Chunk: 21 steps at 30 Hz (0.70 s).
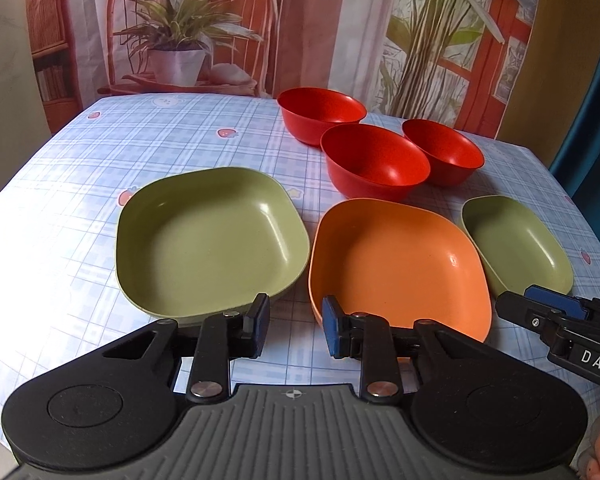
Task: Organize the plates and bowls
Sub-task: 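Close the left gripper on the orange plate rim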
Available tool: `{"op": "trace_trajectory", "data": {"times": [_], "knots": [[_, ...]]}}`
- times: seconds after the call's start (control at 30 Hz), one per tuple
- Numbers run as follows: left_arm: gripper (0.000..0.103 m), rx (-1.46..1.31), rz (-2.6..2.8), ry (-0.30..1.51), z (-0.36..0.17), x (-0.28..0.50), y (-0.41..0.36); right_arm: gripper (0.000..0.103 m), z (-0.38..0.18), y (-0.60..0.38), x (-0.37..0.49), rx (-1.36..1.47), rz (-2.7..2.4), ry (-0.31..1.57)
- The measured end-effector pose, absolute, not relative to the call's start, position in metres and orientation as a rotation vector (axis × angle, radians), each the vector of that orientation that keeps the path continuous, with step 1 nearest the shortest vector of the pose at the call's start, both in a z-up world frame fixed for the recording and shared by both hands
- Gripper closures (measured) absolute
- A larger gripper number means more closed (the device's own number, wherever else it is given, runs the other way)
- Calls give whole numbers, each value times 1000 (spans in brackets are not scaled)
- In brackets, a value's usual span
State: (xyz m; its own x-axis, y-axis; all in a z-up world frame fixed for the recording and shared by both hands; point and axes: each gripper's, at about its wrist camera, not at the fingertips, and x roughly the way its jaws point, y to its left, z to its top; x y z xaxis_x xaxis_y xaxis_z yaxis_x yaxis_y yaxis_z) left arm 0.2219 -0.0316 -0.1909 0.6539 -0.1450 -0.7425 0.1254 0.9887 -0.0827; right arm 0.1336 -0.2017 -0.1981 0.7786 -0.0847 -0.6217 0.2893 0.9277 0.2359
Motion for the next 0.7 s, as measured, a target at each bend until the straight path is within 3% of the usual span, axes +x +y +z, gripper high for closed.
{"op": "trace_trajectory", "data": {"times": [0.3, 0.7], "knots": [[72, -59, -174, 854, -196, 225, -32, 73, -205, -207, 142, 390, -190, 681], [72, -56, -223, 871, -194, 234, -36, 74, -212, -212, 156, 423, -178, 723]]}}
